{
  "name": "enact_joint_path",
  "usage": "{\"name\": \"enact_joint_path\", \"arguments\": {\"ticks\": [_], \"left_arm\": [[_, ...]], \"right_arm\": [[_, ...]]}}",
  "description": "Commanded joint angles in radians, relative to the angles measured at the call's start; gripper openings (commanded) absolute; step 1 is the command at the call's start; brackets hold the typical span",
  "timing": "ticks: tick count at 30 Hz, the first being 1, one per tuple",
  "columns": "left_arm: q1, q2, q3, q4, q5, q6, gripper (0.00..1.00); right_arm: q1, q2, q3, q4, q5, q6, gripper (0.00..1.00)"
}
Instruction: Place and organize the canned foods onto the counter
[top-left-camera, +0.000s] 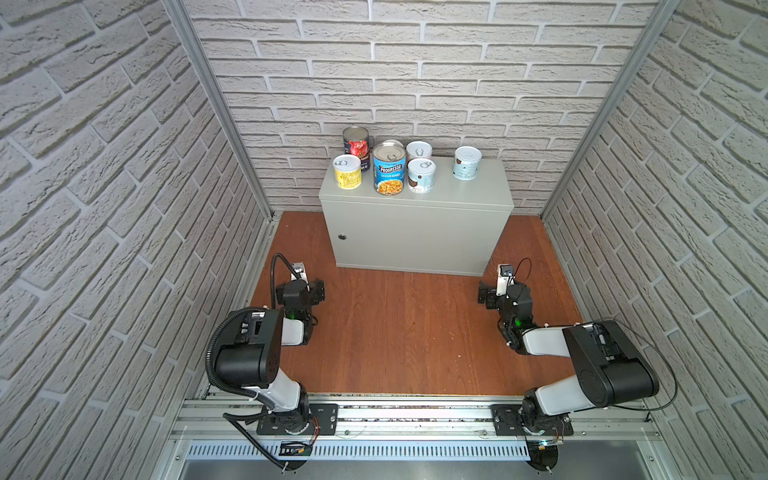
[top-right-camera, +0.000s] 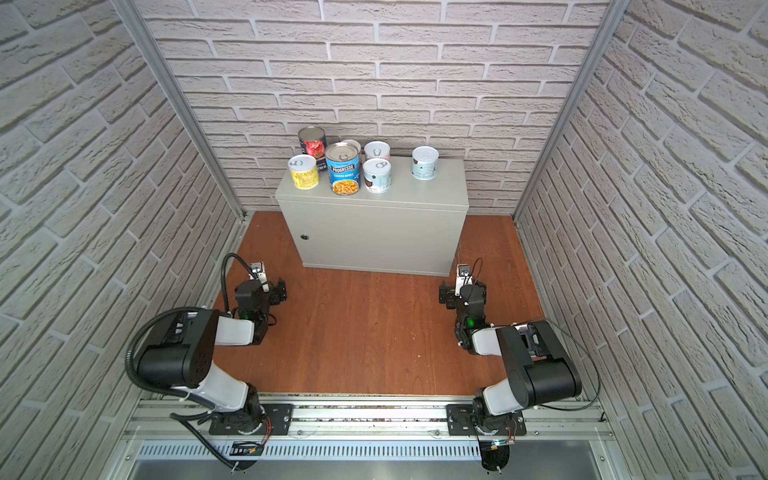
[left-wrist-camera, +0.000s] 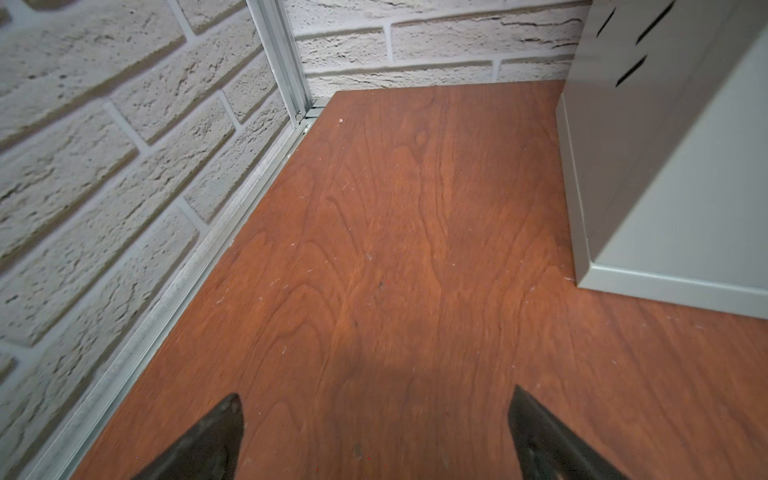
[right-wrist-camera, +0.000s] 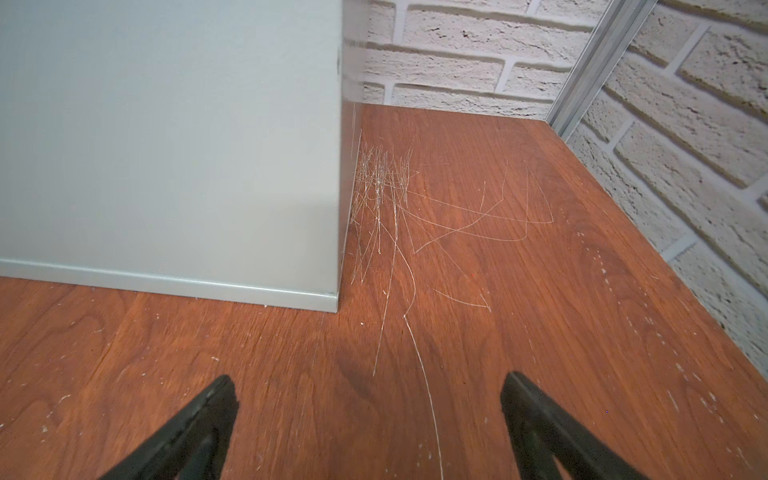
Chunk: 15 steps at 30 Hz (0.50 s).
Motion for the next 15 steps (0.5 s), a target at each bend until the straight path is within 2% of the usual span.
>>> {"name": "enact_joint_path", "arguments": {"ticks": [1, 15], "left_arm": [[0.007, -0.003, -0.005, 0.081, 0.014, -0.007, 0.98], [0.006, -0.001, -0.003, 0.08, 0.017, -0.006, 0.98]], "right_arm": [[-0.003, -0.02, 0.014, 0.023, -0.004, -0.003, 1.0], [-0.004, -0.015, 0.022, 0.01, -0.011, -0.003, 1.0]]}}
